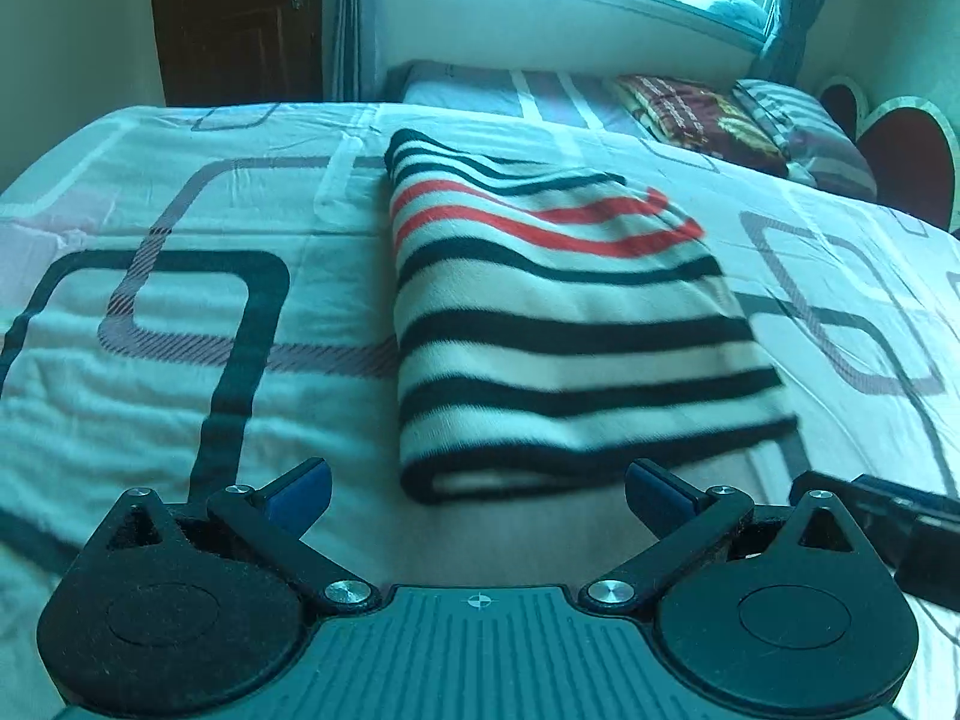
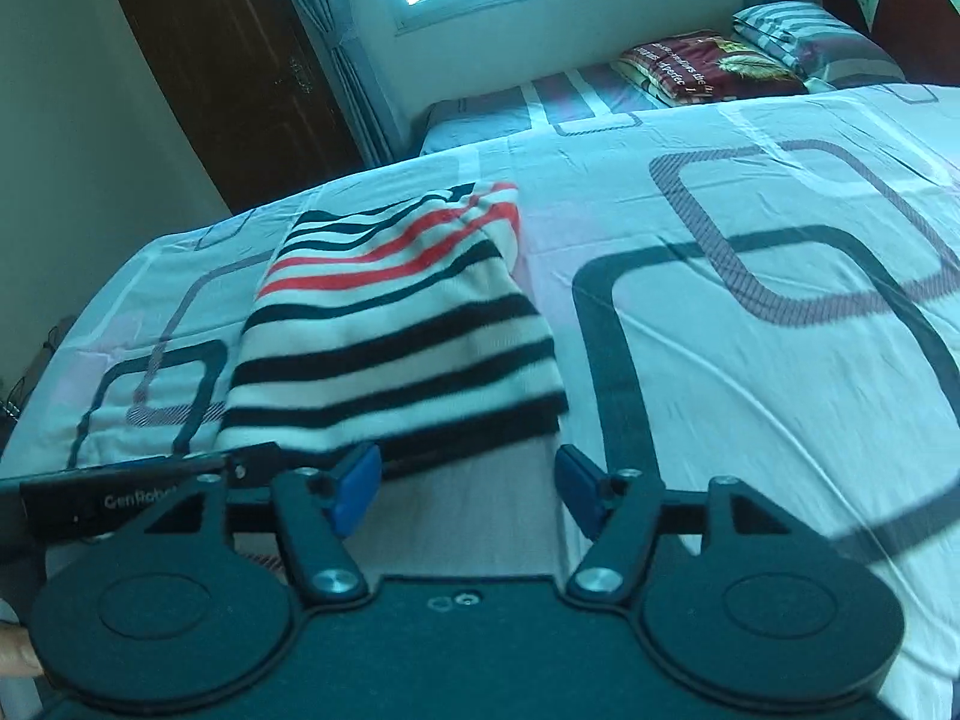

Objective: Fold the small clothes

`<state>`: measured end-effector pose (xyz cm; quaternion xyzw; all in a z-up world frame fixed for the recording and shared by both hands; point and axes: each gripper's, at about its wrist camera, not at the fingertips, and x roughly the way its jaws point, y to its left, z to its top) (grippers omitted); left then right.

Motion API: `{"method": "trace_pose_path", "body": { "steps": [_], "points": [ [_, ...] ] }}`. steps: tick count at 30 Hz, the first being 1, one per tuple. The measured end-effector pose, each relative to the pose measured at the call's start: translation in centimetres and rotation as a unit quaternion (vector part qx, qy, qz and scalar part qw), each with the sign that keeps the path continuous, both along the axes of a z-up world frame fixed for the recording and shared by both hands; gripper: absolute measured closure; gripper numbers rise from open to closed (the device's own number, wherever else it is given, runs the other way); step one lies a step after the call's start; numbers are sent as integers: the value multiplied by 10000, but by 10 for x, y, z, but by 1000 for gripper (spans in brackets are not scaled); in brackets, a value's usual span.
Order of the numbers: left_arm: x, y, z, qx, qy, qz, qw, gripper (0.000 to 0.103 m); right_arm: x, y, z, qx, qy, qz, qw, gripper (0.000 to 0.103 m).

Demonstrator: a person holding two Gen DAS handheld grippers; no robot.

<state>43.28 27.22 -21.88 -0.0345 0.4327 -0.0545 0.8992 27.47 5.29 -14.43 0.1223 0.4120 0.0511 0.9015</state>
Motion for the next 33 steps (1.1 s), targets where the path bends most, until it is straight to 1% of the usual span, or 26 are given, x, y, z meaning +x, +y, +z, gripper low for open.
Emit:
{"method": "trace_pose_path", "body": {
  "steps": [2, 4, 5, 7, 9, 11, 12, 15, 17, 20, 22, 23, 24, 26, 29, 33],
  "points": [
    [-10, 0, 7, -34, 43, 45, 10000, 0, -8, 0, 5, 17, 49, 35, 10000, 35],
    [-19, 1, 12, -52, -9, 160, 9999, 0, -14, 0, 10, -30, 17, 51, 10000, 28],
    [-23, 1, 14, -25, -43, 216, 9998, 0, -15, 0, 11, -91, 1, 34, 10000, 26],
    [-27, 1, 16, 51, -25, 247, 9997, 0, -15, 0, 13, -132, -29, 19, 9999, 26],
    [-30, -2, 17, 173, 30, 215, 9996, 0, -14, 0, 14, -73, -38, 68, 9999, 26],
    [-37, -5, 21, 288, -101, 167, 9994, 0, -15, 0, 15, -112, -80, 106, 9998, 25],
    [-40, -6, 23, 281, -157, 191, 9993, 0, -16, 0, 14, -103, -95, 126, 9998, 24],
    [-45, -7, 25, 280, -95, 372, 9989, 0, -18, -3, 12, 6, -23, 194, 9998, 22],
    [-52, -8, 28, 376, -137, 559, 9976, 0, -22, -5, 13, 7, 17, 265, 9996, 22],
    [-69, -10, 35, 395, -231, 783, 9959, 0, -35, -10, 22, 17, -31, 402, 9992, 22],
    [-83, -13, 44, 526, -347, 856, 9943, 0, -46, -13, 30, -8, -112, 513, 9986, 21],
    [-91, -17, 48, 624, -397, 887, 9933, 0, -52, -15, 35, -42, -158, 553, 9983, 19],
    [-99, -19, 53, 697, -439, 902, 9925, 0, -58, -18, 39, -76, -209, 573, 9981, 14],
    [-115, -25, 63, 773, -506, 926, 9914, 0, -72, -23, 50, -94, -356, 631, 9973, 13],
    [-143, -33, 80, 737, -603, 1023, 9902, 0, -98, -31, 69, -202, -624, 676, 9956, 12],
    [-183, -45, 105, 695, -799, 1020, 9891, 0, -137, -38, 98, -529, -1122, 712, 9897, 7]
  ]
}}
